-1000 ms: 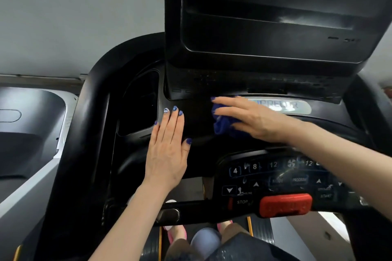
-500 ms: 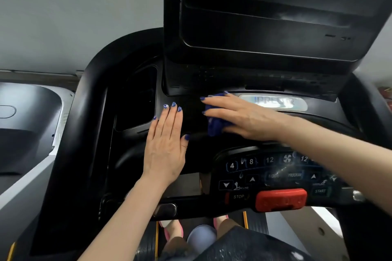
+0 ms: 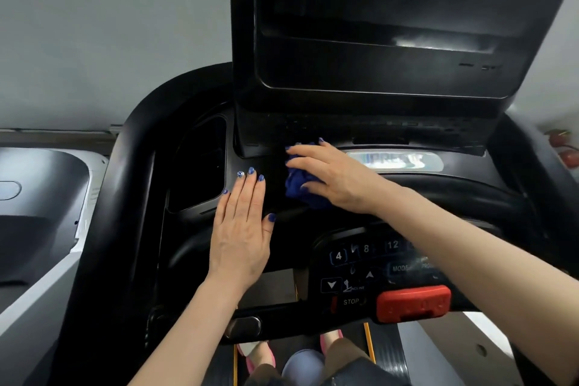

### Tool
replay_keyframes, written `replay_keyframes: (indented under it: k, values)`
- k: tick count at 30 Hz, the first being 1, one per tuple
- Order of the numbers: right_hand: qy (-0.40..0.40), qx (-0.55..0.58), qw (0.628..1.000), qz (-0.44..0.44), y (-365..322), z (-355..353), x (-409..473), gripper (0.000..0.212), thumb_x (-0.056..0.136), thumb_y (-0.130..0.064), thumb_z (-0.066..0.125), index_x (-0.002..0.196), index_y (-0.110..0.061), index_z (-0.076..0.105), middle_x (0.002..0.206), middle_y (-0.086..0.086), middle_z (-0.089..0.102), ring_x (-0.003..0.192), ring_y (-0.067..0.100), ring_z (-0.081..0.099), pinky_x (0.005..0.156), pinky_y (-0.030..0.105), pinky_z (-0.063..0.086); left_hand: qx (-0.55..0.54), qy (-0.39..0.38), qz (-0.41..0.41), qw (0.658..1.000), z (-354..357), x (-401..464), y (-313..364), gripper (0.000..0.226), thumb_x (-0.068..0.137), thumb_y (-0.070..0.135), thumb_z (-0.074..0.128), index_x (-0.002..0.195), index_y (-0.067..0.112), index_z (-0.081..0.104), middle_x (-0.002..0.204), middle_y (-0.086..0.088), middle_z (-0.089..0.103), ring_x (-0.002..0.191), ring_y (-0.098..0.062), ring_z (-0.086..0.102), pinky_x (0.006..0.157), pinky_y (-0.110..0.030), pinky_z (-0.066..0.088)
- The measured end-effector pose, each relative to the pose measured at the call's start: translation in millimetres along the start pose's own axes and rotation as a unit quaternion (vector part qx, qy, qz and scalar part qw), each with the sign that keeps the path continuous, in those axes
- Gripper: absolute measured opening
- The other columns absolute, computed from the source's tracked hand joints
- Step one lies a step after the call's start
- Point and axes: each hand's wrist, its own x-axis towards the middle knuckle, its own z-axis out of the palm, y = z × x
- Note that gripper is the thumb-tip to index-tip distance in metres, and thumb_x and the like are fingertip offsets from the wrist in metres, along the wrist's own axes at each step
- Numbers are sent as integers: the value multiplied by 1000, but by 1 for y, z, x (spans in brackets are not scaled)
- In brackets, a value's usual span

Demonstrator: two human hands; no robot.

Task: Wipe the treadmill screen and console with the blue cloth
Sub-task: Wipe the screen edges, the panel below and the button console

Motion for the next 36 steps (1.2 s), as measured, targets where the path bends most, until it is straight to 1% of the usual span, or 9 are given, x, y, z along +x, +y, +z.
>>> replay_keyframes:
  k: [6,9,13,16,21,26,29,33,36]
  values:
    - [60,10,995,81,35,-12,-47,47,93,-32,39,131,-13,58,149,5,44,134,20,43,119,37,15,-18,-2,4,1000,-4,0,2,59,104,35,25,156,9,22,164,-8,20,154,-22,11,124,-43,12]
    - [74,8,994,74,14,0,-22,49,92,-34,40,130,-10,60,147,11,46,132,28,45,117,27,12,-30,-4,62,998,-9,14,14,58,104,33,28,156,8,24,165,-6,19,154,-20,8,125,-40,6]
    - [59,32,997,35,16,-2,-26,41,95,-26,48,131,-10,59,148,6,46,136,12,37,119,37,12,-18,-23,88,996,-5,28,18,57,105,34,25,156,8,26,165,-6,21,153,-19,13,124,-32,1]
    - [88,43,992,78,48,-14,-66,40,90,-11,50,129,-10,60,143,-4,45,132,-4,32,119,45,16,-5,-25,95,995,-1,27,14,57,105,33,25,155,8,27,164,-7,22,153,-19,17,124,-34,5]
    - [115,102,973,173,38,-23,-52,51,91,-8,51,142,-8,44,139,0,50,133,22,44,121,43,17,12,-12,89,996,2,27,17,57,104,32,25,156,7,26,164,-7,21,152,-20,17,124,-35,7]
    - [49,82,993,64,44,-22,-65,53,90,-7,58,141,-13,49,150,-7,38,137,3,33,118,17,17,12,-10,94,995,2,26,17,57,105,33,25,156,7,25,164,-8,21,153,-22,17,124,-38,11]
    - [58,77,993,68,50,-30,-80,57,86,-2,67,139,-15,51,150,-9,36,137,-2,31,119,20,16,15,-5,92,996,2,26,17,57,104,32,25,156,6,25,164,-8,21,153,-22,17,125,-36,8]
    - [-12,77,997,-22,19,-12,-47,60,87,-9,70,143,-13,46,157,-1,31,148,10,20,123,30,10,19,-2,93,995,4,26,17,57,104,31,26,155,6,26,164,-9,22,152,-22,18,124,-38,11]
    - [-38,66,997,-33,28,-22,-47,67,89,-7,69,148,-17,40,160,-3,26,148,12,21,121,30,21,17,-1,101,995,4,26,16,57,104,31,26,155,6,26,164,-9,22,152,-23,18,125,-39,11]
